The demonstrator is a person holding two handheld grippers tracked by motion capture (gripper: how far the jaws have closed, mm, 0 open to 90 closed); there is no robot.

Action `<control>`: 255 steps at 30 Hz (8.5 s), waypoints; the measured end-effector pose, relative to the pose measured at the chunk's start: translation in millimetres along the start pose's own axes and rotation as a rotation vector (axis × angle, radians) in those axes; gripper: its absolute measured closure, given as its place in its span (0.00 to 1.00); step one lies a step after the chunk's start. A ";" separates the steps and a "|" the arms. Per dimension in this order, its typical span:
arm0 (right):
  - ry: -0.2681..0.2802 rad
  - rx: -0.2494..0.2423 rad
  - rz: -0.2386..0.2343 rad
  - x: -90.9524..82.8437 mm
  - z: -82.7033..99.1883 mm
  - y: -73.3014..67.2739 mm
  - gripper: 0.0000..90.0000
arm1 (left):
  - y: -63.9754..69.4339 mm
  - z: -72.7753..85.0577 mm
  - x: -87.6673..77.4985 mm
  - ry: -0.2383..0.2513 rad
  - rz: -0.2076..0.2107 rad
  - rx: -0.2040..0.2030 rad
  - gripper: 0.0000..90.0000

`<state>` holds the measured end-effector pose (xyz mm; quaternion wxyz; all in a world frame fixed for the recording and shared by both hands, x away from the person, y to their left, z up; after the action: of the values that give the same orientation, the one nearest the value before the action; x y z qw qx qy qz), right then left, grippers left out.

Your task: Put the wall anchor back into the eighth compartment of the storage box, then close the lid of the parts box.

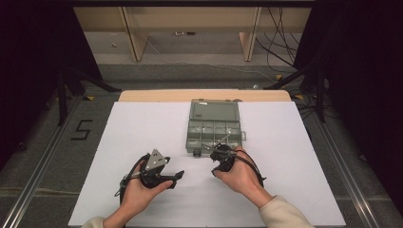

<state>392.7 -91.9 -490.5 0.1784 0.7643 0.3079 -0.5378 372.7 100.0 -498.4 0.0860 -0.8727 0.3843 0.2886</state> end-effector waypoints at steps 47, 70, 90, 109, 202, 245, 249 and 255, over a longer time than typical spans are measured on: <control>0.090 0.081 0.024 -17.9 -16.0 36.0 0.94 | 1.0 0.5 0.6 0.000 0.001 -0.017 0.31; 0.126 0.134 0.029 -25.9 -21.8 49.4 0.94 | 0.8 1.5 1.3 -0.013 0.008 -0.006 0.31; 0.181 0.197 0.052 -35.8 -26.3 68.3 0.94 | 0.4 0.5 2.0 -0.001 0.004 -0.006 0.31; 0.184 0.225 0.100 -31.8 -31.5 89.2 0.94 | 0.2 0.9 2.0 -0.003 -0.001 -0.005 0.31; 0.341 0.320 0.150 -48.8 -29.0 124.0 0.54 | -6.3 2.8 2.0 0.000 -0.012 -0.046 0.31; 0.233 0.464 0.178 -10.6 -95.5 197.4 0.67 | -3.7 2.5 -2.9 0.012 0.015 -0.061 0.31; 0.213 0.489 0.189 0.4 -105.6 209.0 0.69 | -3.2 2.2 -1.7 0.021 0.014 -0.067 0.31; 0.191 0.508 0.204 16.2 -116.5 223.5 0.75 | -4.1 2.5 -1.8 0.016 0.016 -0.063 0.31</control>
<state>627.5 -184.0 -477.0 0.0048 0.8586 0.1002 -0.5027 373.6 104.8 -499.7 0.0533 -0.8743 0.3826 0.2940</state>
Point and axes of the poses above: each handheld gripper's, and its own axes: x roughly forward along the jaws, z roughly out of its underside, y roughly to its right, the point moved 6 cm from there along x, roughly forward along the jaws, and after that the axes turned 3 degrees about z, right-handed, at the moved point
